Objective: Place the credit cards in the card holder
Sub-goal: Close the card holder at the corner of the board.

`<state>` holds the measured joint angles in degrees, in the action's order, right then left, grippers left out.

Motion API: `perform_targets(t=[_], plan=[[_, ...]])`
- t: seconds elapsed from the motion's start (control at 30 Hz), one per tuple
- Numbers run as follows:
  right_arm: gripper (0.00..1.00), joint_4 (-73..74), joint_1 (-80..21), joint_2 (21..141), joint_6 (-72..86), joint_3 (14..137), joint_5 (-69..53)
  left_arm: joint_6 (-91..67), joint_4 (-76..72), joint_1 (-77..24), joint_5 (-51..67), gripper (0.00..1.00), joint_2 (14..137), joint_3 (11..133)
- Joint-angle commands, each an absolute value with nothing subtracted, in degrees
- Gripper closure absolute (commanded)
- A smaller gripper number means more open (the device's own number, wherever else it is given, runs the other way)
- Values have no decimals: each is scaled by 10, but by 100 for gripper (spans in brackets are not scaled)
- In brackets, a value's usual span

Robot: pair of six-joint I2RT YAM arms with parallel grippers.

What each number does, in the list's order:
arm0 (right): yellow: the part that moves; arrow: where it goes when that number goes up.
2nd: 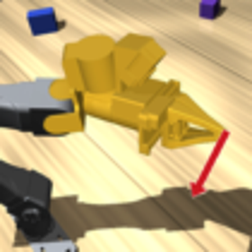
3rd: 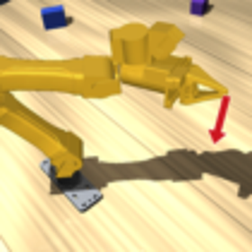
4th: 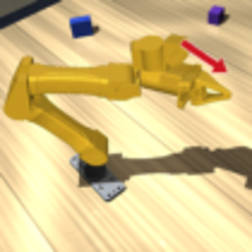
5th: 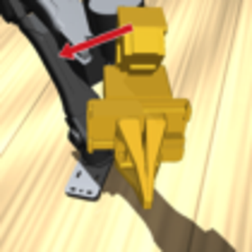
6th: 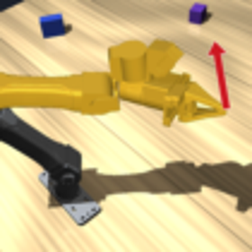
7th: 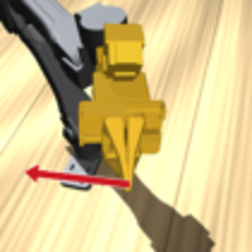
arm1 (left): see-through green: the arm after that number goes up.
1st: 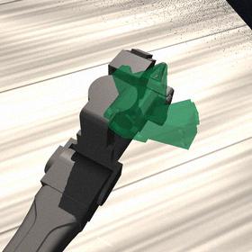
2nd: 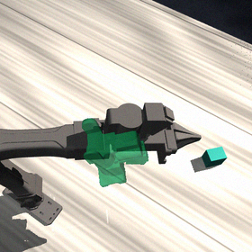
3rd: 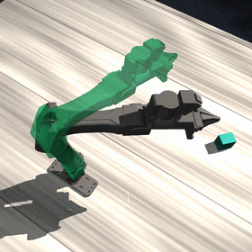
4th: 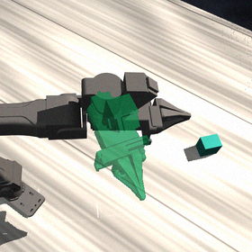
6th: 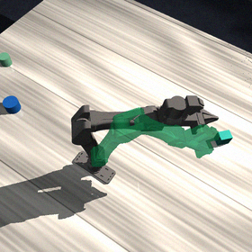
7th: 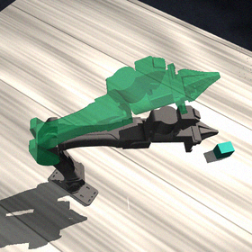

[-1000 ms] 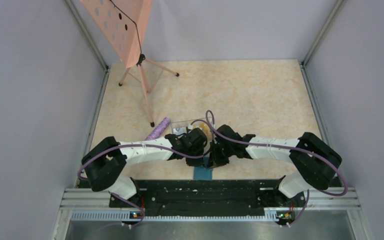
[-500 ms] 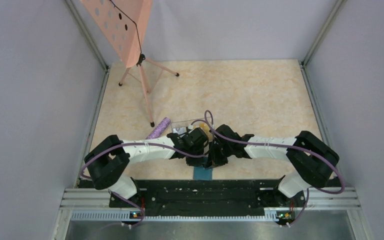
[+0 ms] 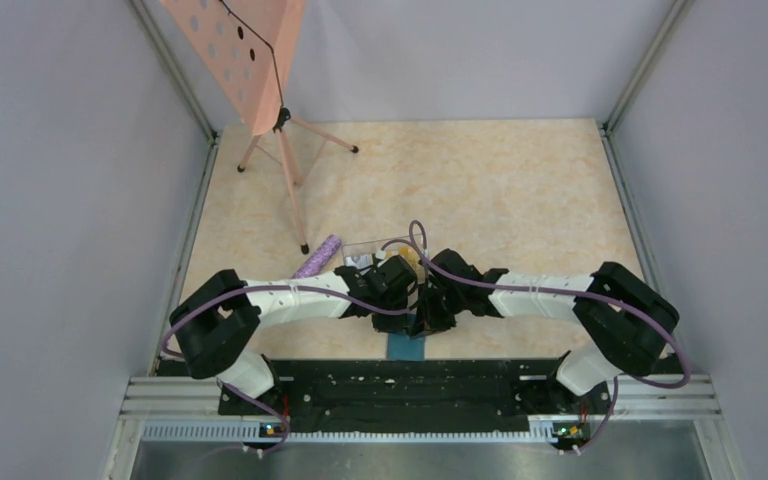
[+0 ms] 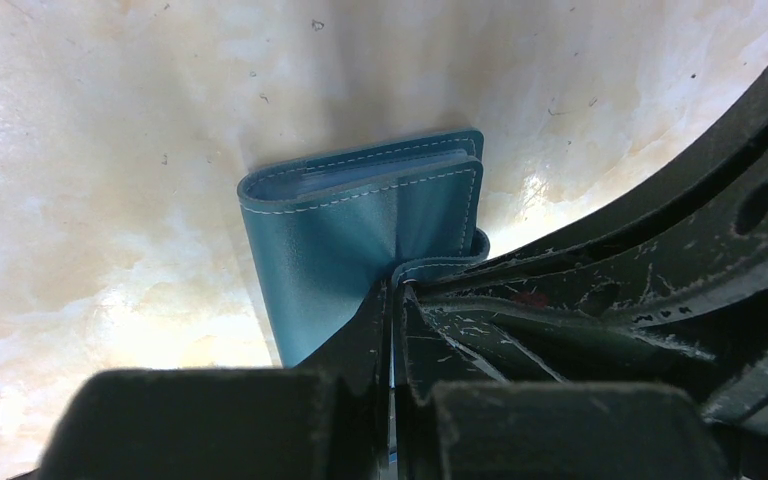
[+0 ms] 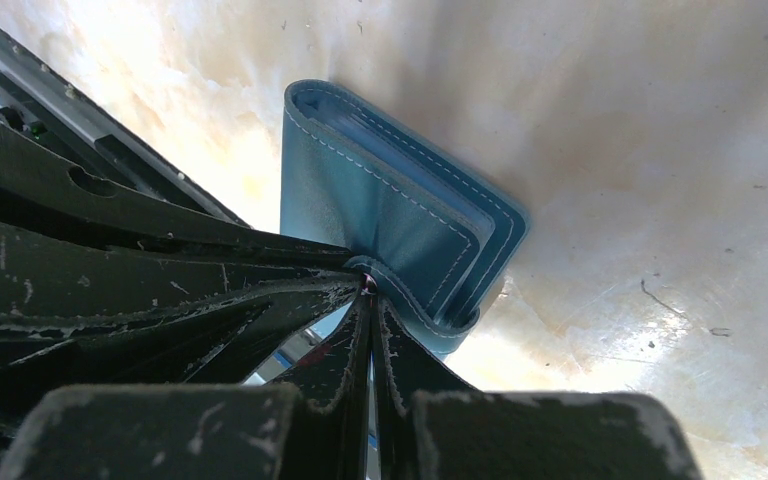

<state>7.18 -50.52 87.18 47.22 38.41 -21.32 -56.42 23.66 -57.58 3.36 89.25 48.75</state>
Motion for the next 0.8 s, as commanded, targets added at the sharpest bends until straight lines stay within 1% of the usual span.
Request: perform_targets(t=[0.0,0.43,0.5,0.77], plan=[[100,69,-519,857,471,390,-179,-568,270,-592,17,100,929,463],[100,60,-519,831,472,379,-168,-563,277,-592,6,100,867,488],[100,60,-519,835,473,379,-170,-563,283,-592,-14,100,864,490],[100,48,-520,852,474,374,-181,-564,283,-592,-11,100,868,478]])
